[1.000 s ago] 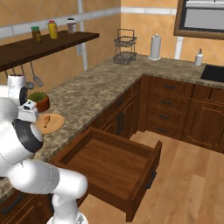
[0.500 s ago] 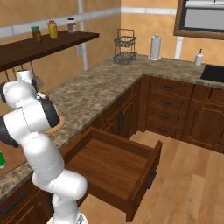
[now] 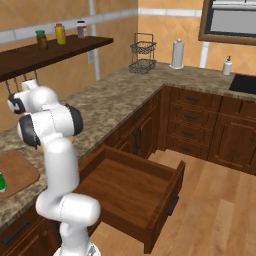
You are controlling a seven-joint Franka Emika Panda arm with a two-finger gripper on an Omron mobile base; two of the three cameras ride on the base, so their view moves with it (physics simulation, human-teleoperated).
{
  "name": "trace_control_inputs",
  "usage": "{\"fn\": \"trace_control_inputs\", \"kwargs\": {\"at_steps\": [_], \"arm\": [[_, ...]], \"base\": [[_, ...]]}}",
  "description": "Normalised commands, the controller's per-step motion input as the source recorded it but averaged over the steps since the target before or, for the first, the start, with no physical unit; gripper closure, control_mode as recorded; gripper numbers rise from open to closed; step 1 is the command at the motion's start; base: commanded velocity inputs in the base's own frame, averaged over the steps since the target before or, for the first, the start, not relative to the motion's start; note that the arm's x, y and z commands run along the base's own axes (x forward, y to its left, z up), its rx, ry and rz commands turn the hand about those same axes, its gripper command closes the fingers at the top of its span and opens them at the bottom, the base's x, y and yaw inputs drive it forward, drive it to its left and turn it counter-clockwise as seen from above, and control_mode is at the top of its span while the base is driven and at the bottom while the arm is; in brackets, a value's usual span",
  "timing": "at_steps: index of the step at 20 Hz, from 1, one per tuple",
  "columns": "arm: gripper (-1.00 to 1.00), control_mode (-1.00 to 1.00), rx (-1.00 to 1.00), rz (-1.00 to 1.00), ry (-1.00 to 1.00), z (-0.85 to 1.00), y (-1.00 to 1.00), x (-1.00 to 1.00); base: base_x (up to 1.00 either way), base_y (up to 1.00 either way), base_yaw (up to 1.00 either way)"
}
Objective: Pick up the knife from the drawer and place it on the cutting board. Then place the meat from the plate to the cutting board.
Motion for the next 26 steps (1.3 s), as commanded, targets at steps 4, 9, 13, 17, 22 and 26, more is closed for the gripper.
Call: {"fn": "trace_control_inputs", "kwargs": {"at_steps": [4, 9, 13, 17, 22, 26], "arm": [[-1.0, -1.0, -0.04, 0.08, -0.03, -0.85, -0.1, 0.11], [-1.0, -1.0, 0.15, 0.01, 0.11, -0.21, 0.0, 0.29], [-1.0, -1.0, 0.01, 0.0, 0.09, -0.2, 0.0, 0.58], [-1.0, -1.0, -0.02, 0.0, 0.0, -0.34, 0.09, 0.47], [-1.0, -1.0, 0.0, 0.0, 0.0, -0.38, 0.25, 0.57], [-1.0, -1.0, 0.0, 0.0, 0.01, -0.34, 0.19, 0.29]], "base": [[0.0, 0.0, 0.0], [0.0, 0.0, 0.0], [0.0, 0.0, 0.0], [0.0, 0.0, 0.0], [0.0, 0.0, 0.0], [0.0, 0.0, 0.0]]}}
